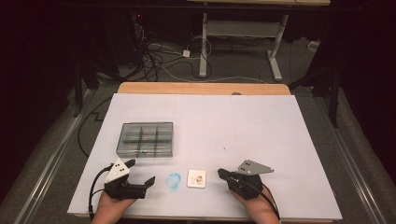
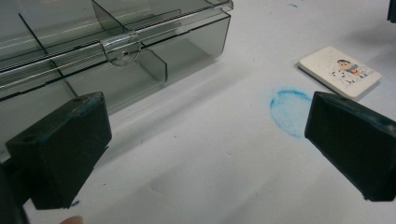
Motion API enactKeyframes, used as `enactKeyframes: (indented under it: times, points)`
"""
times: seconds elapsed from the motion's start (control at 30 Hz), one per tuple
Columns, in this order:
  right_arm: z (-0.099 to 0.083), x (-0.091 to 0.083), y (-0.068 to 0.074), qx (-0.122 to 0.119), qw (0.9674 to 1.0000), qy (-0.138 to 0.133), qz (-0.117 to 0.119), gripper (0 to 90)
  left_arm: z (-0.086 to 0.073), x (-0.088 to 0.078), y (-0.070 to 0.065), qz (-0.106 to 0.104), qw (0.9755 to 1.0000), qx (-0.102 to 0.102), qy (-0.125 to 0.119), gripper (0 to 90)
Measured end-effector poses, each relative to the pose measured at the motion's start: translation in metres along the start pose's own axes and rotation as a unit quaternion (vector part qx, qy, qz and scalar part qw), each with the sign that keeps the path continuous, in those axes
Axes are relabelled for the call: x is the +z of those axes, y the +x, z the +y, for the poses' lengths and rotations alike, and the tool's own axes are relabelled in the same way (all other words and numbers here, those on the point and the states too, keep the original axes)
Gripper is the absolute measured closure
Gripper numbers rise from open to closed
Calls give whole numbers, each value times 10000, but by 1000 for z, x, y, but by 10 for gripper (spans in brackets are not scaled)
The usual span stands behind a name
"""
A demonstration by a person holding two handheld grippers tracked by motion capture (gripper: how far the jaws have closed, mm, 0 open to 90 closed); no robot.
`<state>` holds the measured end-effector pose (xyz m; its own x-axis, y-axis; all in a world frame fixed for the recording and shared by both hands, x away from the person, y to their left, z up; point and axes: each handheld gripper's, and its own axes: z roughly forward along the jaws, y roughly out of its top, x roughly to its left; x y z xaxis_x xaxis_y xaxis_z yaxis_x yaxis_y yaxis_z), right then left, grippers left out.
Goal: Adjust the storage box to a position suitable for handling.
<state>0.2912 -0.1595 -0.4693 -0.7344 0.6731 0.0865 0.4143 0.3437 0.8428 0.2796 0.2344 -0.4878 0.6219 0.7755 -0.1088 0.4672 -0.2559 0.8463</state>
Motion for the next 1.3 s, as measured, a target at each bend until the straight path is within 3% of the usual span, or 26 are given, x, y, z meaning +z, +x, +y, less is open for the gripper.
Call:
enactKeyframes:
  times: [0.1,0.27,0.47,0.6,0.7,0.93,1.1,1.3]
  points:
    - [6,8,9,-191,9996,90,159,900,1,2,2,-67,9999,-40,80,1]
    - [14,25,24,-465,9983,173,314,900,0,0,2,-38,10000,-77,-28,0]
    - [22,49,43,-573,9963,341,552,900,-1,-1,1,-31,10000,-43,-54,0]
    - [25,66,57,-914,9915,606,693,900,0,0,-2,21,10000,77,-9,0]
    - [25,72,62,-953,9901,710,753,900,-1,-1,-2,19,10000,55,-39,0]
    - [29,84,72,-1075,9873,958,674,900,-1,-1,-2,-7,9999,68,-75,0]
    - [27,83,74,-1176,9860,1046,560,900,-1,0,-2,-23,10000,70,-49,0]
    - [25,75,70,-1089,9876,979,570,900,-1,-1,-1,-82,9999,116,-33,0]
